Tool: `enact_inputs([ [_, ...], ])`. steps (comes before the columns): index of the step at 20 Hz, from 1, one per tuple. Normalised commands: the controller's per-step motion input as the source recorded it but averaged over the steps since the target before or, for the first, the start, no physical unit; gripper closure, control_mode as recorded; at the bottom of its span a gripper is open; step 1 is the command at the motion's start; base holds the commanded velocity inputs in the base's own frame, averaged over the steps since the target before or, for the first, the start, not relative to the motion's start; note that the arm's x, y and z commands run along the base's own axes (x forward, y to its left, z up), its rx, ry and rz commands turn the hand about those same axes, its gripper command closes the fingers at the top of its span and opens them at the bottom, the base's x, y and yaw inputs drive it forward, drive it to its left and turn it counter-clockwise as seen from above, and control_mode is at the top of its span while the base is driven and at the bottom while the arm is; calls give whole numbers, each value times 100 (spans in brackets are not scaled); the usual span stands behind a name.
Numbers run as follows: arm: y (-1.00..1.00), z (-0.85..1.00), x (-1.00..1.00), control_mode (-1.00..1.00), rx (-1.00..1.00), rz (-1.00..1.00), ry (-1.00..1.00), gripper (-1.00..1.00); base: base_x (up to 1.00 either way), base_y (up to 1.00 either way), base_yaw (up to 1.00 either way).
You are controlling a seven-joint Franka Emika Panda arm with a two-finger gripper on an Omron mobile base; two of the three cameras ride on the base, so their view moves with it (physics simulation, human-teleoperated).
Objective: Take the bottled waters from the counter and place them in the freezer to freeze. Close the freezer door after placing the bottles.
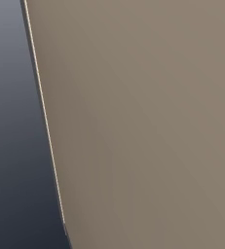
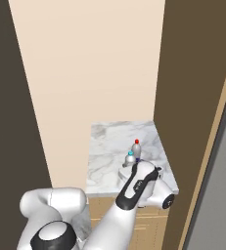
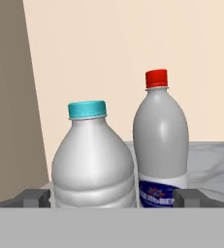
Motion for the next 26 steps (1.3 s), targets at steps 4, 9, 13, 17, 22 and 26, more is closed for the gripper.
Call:
enact_inputs([
  [4, 0, 0, 15, -100, 0, 0, 0, -100, 0, 0, 0],
  [9, 6, 0, 2, -100, 0, 0, 0, -100, 0, 0, 0],
  [13, 2, 0, 0, -100, 0, 0, 0, -100, 0, 0, 0],
  [17, 5, 0, 0, -100, 0, 0, 0, -100, 0, 0, 0],
  [22, 15, 0, 0, -100, 0, 0, 0, -100, 0, 0, 0],
  [26, 21, 0, 0, -100, 0, 0, 0, -100, 0, 0, 0],
])
